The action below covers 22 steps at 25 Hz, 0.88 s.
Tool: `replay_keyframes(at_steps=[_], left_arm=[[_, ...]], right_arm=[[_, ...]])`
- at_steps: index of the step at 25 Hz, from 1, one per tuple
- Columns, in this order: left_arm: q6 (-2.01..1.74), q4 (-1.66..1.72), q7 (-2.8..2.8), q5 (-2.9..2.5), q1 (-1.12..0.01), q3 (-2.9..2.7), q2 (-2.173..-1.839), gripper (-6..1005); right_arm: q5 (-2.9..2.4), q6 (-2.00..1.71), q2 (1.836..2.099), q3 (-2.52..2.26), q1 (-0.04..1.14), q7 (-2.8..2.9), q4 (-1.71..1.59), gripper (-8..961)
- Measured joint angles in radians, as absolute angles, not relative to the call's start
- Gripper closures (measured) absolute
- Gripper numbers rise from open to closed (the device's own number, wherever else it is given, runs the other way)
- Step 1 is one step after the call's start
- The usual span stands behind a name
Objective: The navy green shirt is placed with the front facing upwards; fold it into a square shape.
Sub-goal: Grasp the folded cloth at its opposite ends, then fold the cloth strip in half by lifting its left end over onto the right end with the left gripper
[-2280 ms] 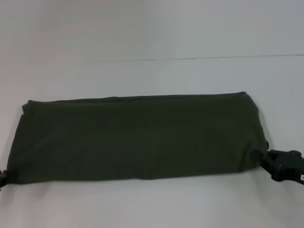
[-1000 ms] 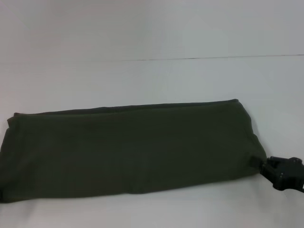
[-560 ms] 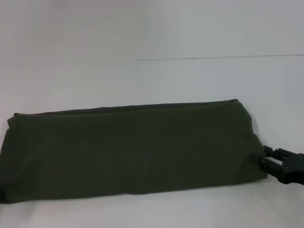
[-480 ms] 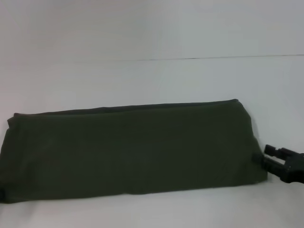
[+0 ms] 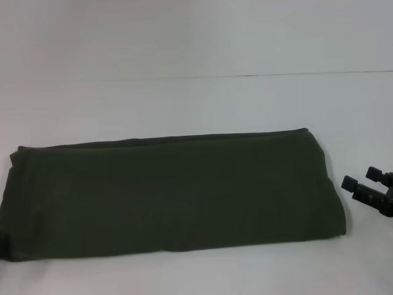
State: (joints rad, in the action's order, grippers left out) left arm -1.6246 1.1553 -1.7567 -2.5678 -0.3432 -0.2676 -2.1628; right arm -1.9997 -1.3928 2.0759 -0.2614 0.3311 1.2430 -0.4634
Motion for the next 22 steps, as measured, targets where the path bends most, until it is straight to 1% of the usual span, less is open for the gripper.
replay_keyframes(at_steps=[5, 7, 10, 15, 20, 22], left_arm=[[-1.626, 1.162, -1.768, -2.569, -0.349, -0.267, -2.162, 903], [-1.628, 1.168, -1.778, -2.572, -0.353, -0.267, -2.159, 896], [-1.616, 1.192, -1.800, -2.572, -0.355, -0.266, -2.159, 671], [-1.568, 1.220, -1.836, -2.562, -0.369, -0.224, -2.156, 454], [-1.510, 1.215, -1.852, -2.435, -0.374, -0.182, -2.158, 215], [-1.496, 1.199, -1.841, -2.349, -0.365, -0.177, -2.162, 184]], right_arm=[[-1.981, -1.394, 2.072, -0.261, 0.348, 1.233, -0.465, 49], [-1.976, -1.395, 2.072, -0.261, 0.355, 1.232, -0.469, 49], [-1.976, -1.396, 2.071, -0.261, 0.370, 1.228, -0.475, 49], [-1.976, -1.398, 2.071, -0.267, 0.409, 1.221, -0.475, 48], [-1.980, -1.410, 2.082, -0.317, 0.459, 1.211, -0.473, 52], [-1.980, -1.411, 2.085, -0.357, 0.482, 1.198, -0.463, 53]])
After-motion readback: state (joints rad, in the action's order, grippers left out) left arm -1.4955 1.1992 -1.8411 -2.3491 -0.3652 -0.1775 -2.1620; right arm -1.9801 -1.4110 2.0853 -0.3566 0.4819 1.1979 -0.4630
